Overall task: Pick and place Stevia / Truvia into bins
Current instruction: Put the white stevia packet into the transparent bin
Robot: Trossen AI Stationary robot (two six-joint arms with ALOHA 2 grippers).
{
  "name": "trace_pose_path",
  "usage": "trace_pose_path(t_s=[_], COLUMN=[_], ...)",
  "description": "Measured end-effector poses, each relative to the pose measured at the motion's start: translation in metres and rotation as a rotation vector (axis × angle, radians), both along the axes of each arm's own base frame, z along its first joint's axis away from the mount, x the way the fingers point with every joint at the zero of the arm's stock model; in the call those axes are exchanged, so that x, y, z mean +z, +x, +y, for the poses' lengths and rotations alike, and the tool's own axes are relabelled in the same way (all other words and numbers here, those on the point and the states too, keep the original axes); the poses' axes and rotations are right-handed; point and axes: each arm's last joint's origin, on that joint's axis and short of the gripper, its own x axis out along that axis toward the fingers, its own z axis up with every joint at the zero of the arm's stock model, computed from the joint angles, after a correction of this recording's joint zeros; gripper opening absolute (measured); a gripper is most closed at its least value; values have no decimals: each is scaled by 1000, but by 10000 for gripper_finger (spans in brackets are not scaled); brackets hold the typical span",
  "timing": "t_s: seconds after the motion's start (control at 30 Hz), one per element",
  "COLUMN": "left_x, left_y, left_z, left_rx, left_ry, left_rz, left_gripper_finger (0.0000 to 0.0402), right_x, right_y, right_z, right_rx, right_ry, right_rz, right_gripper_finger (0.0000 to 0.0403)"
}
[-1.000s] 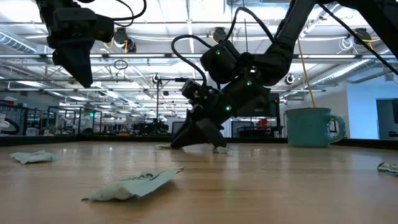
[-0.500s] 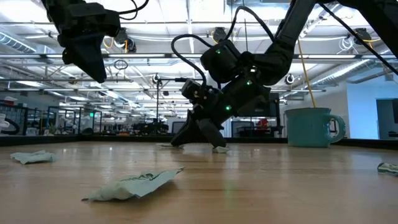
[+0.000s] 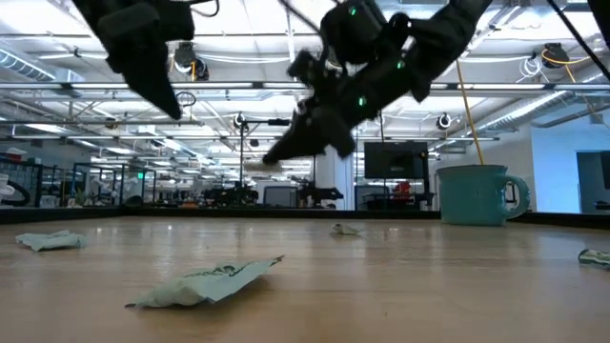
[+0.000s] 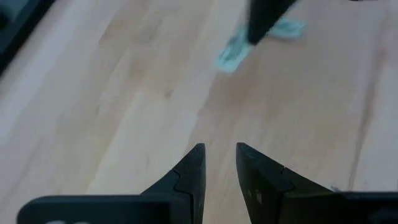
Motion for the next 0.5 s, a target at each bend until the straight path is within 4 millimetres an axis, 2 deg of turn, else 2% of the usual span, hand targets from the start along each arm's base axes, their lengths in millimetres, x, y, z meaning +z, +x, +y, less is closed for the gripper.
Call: trace_pose_path(t_s=[0.27,0.5], left_x=[-8,-21], left_y=[39,52], left_z=[-17,-22], left_rx=[-324,-363], left_ry=[215,244], left_rz=[-115,-98], left_gripper_finger=[93,93], right_x=[29,35], right_y=[-8,-10], right_z=[-5,-13], right_rx=[148,173], right_ry=[404,524], right_rz=[-56,-59], right_gripper_finger=[0,0])
